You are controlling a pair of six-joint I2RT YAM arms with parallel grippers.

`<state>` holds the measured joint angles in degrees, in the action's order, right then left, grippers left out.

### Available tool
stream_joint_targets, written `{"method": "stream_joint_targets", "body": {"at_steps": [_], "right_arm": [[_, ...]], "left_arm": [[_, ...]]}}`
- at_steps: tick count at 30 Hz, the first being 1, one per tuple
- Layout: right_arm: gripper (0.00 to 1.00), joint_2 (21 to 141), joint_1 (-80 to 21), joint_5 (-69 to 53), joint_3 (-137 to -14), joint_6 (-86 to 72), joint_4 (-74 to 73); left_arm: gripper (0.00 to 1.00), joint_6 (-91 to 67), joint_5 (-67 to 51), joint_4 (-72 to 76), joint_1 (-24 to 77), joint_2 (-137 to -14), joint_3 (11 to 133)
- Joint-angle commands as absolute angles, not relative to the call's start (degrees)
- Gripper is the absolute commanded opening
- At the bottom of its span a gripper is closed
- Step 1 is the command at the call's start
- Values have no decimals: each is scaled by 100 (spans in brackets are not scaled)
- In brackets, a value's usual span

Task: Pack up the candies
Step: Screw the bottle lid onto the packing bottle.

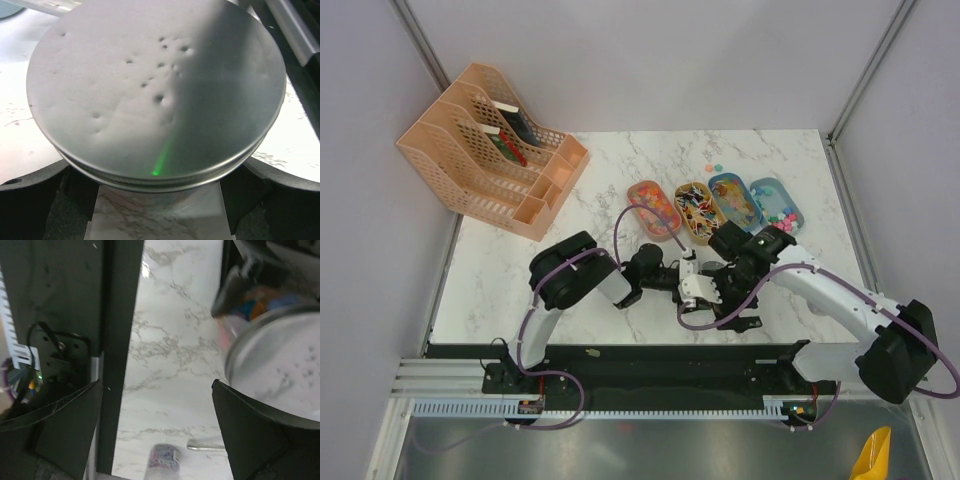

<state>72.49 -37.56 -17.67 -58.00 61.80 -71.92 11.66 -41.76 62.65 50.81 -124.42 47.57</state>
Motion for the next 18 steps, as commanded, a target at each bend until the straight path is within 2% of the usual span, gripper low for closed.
{"method": "stream_joint_targets", "body": {"at_steps": [1,5,8,12,18], "right_arm": [[98,7146,-3972,-2672,-6063,5538,-7243],[98,6979,-4008,-2594,-6582,4923,-7023],[98,6681,-4008,-2181,-6829,5079,-6751],[98,6355,-3911,-1776,-6523,6027,-6224],[98,6486,-3648,-2100,-6047,7066,-5977]], "left_arm": [[2,773,-3577,4702,5001,-12911,4658],[2,800,-3604,4641,4992,-12911,4649],[2,817,-3577,4623,4992,-12902,4641],[2,800,-3621,4614,5001,-12946,4702],[2,844,-3586,4606,5001,-12902,4658]]}}
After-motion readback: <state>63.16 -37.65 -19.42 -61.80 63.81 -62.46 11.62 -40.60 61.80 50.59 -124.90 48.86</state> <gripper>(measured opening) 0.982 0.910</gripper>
